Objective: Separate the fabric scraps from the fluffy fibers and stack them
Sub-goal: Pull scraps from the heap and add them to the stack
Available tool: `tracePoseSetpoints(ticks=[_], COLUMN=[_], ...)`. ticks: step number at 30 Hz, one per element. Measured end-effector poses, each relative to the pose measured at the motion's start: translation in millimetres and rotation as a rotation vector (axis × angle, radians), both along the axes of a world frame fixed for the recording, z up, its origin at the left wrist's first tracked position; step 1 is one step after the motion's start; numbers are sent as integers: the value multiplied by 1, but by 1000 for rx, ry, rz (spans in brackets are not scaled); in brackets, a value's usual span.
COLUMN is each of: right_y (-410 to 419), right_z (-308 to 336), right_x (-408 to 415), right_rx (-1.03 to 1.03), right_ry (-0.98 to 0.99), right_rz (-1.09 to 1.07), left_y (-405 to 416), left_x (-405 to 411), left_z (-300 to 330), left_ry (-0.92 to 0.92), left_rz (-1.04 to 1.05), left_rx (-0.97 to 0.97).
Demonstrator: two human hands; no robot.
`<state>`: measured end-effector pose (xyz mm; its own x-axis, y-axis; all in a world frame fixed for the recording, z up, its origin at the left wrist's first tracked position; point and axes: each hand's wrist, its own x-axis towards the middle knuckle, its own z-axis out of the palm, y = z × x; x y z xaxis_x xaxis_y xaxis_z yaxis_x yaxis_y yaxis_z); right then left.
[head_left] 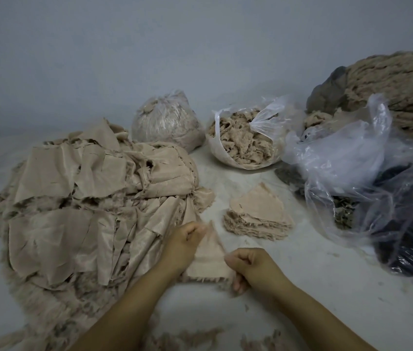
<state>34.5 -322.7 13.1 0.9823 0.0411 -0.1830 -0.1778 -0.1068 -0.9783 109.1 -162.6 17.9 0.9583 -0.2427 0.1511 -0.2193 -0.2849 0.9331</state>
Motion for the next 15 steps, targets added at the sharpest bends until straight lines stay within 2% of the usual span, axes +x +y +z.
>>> tracePoseSetpoints(ticks=[2,4,7,10,12,15], right_y=[0,0,0,-16,-30,-24], right_z=[-4,-7,-11,-12,-10,6], right_x=[2,4,4,4,2,-2], right_rx=[-56,-152,-354,-508,-515,-439], right_ry=[-51,-128,-251,-340,-281,-37], right_rz=[-62,-99,-103,-265,-235,29], left_y=[-4,-7,-8,5,22,30], left_x=[-5,-8,-10,-4,2,3], left_z=[1,0,1,6,9,13], left_ry=[99,114,100,139,115,111], left_rz=[-117,-167,-123,13,73,-67], left_rx=[38,48,41,-25,-17,45])
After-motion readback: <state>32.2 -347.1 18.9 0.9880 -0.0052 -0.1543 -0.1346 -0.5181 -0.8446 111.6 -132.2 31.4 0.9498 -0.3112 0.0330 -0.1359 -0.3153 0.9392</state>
